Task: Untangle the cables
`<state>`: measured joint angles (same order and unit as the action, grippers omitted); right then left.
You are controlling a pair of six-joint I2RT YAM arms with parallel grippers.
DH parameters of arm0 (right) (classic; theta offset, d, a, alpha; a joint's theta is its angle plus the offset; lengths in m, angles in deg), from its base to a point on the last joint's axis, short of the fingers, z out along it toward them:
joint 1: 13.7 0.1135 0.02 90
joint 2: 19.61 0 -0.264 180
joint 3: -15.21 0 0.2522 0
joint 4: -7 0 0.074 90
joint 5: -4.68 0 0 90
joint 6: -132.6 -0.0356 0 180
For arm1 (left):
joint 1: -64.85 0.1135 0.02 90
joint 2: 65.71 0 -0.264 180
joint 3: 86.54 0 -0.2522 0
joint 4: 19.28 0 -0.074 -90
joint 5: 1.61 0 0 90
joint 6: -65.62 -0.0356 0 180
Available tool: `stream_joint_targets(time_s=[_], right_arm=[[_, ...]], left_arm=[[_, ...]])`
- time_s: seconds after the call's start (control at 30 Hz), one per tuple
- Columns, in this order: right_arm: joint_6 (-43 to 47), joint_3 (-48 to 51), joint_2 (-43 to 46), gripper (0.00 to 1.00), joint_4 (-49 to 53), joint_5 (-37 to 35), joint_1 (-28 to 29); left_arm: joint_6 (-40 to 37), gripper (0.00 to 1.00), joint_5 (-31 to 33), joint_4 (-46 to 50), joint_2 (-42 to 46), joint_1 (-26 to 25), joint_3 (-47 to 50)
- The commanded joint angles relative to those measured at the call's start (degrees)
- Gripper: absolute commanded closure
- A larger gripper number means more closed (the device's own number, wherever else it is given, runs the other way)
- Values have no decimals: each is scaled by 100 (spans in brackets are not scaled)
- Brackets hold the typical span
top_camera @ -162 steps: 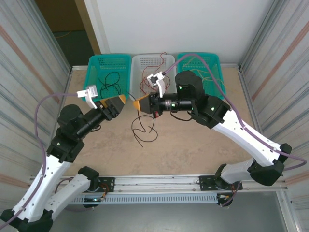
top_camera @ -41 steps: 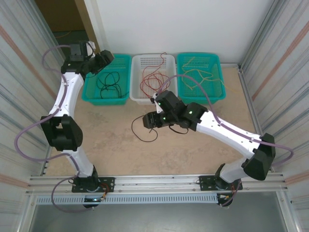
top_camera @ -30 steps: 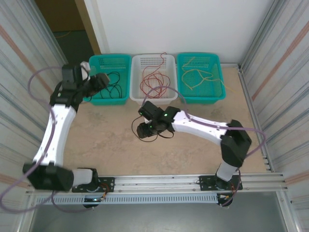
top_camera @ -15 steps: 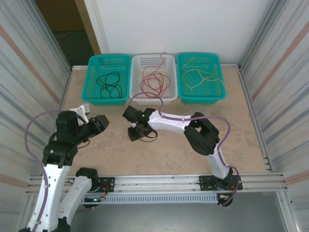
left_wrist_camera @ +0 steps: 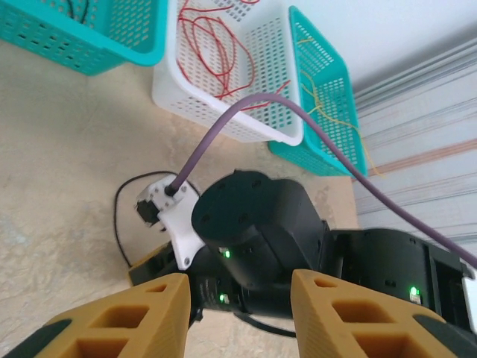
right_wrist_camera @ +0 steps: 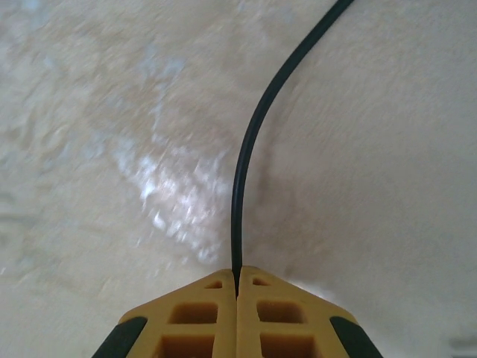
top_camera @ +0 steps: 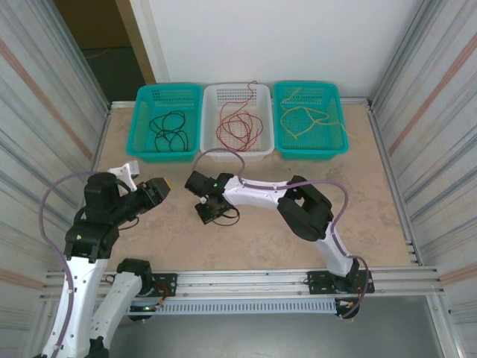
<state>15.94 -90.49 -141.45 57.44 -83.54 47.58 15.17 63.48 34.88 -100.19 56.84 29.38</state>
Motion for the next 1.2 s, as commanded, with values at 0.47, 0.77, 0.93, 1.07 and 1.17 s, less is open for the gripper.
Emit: stream_joint_targets(time_s=[0.47, 0.77, 0.93, 1.07, 1.17], right_arm=[[-2678, 1200, 3989, 100, -3422, 2424, -1323], [-3006, 754, 4221, 100, -3716, 2814, -1518], [-3135, 730, 4257, 100, -3824, 2987, -1557], [-3135, 695, 4262, 100, -3803, 3072, -1553], [-3144, 704, 4276, 100, -3792, 3099, -1557]], left_arm=[[792, 49, -825, -3513, 983, -352, 805], [-281, 34, -506, -4277, 407, -1531, 696], [-1400, 30, 167, -4107, -164, -2641, 338], [-2114, 33, 997, -3911, -614, -3339, 111], [-2514, 38, 1633, -3921, -853, -3786, 47]])
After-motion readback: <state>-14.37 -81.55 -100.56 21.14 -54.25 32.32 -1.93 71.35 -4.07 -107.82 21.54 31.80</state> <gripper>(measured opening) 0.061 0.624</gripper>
